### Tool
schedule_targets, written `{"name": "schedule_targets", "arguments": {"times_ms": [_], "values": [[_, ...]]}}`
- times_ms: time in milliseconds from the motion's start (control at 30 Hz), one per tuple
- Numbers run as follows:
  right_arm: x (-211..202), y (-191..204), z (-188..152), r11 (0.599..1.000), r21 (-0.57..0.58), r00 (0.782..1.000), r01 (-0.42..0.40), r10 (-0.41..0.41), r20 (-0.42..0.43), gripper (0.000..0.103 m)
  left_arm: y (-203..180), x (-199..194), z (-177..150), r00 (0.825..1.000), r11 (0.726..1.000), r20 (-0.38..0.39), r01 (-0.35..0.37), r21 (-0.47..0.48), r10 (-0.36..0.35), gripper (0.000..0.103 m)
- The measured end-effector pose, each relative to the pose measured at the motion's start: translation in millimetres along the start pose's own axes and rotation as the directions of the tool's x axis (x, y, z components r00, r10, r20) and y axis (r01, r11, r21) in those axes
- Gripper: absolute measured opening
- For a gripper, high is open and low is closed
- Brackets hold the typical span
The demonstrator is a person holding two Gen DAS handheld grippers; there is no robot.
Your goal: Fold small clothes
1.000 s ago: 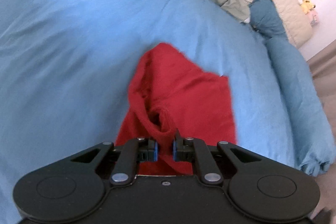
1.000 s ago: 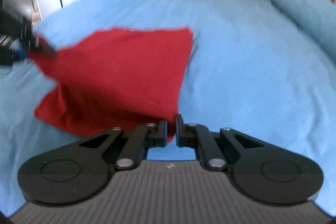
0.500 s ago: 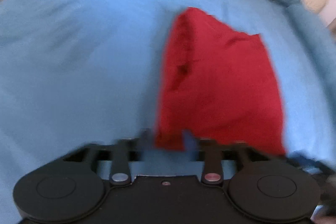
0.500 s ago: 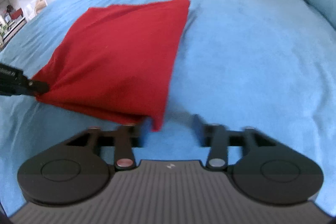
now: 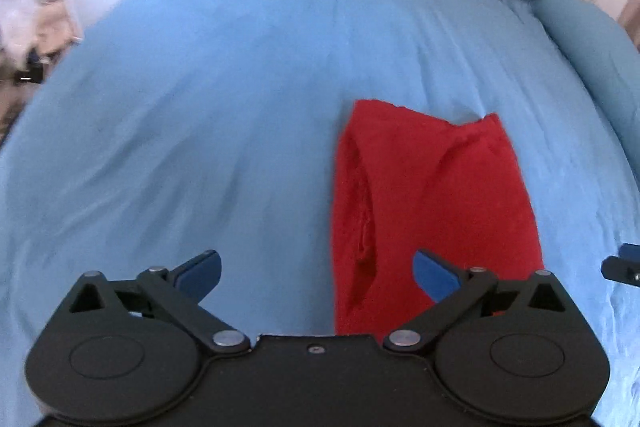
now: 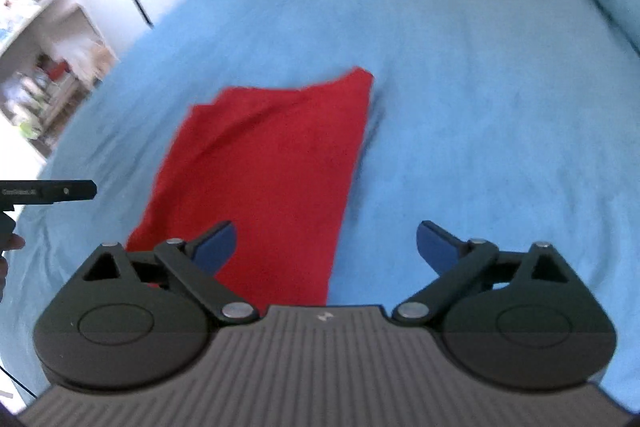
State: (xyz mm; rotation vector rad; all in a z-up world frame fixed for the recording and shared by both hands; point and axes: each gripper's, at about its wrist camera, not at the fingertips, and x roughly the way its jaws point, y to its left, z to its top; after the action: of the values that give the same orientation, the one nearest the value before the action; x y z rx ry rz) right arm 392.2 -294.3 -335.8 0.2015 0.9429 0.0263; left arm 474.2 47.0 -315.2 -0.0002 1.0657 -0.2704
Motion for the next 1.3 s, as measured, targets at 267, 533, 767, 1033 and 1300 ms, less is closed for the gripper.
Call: {"name": "schedule_targets", "arguments": {"times_ms": [267, 533, 767, 1033, 1300], "values": [[67, -18, 25, 0.986, 0.140, 0.995, -0.084, 0.092, -0.046, 0.103, -4, 71, 16, 0.982, 0.983, -0.089, 0.173, 0.070, -0.166, 0.082], [114, -32, 5, 0.954, 0.263, 0.982, -0.144, 0.171, -0.085, 0.093, -7, 104, 11, 0.961, 0.965, -0.105, 0.261, 0.032, -0.257, 0.079], [126, -28, 6, 0.934, 0.304, 0.976, -0.190, 0.214, -0.047, 0.051, -21, 106, 16, 0.959, 0.963, -0.102, 0.267, 0.020, -0.264, 0.042], [81, -18, 8, 0.937, 0.256, 0.972, -0.236, 0.227, 0.064, 0.037, -58, 57, 11, 0.977, 0.966, -0.019, 0.214, 0.147, -0.214, 0.027], [-10, -41, -31, 0.942, 0.267, 0.979, -0.200, 0.182, 0.093, 0.037, -116, -3, -41, 0.964, 0.952, -0.001, 0.263, 0.159, -0.266, 0.025]]}}
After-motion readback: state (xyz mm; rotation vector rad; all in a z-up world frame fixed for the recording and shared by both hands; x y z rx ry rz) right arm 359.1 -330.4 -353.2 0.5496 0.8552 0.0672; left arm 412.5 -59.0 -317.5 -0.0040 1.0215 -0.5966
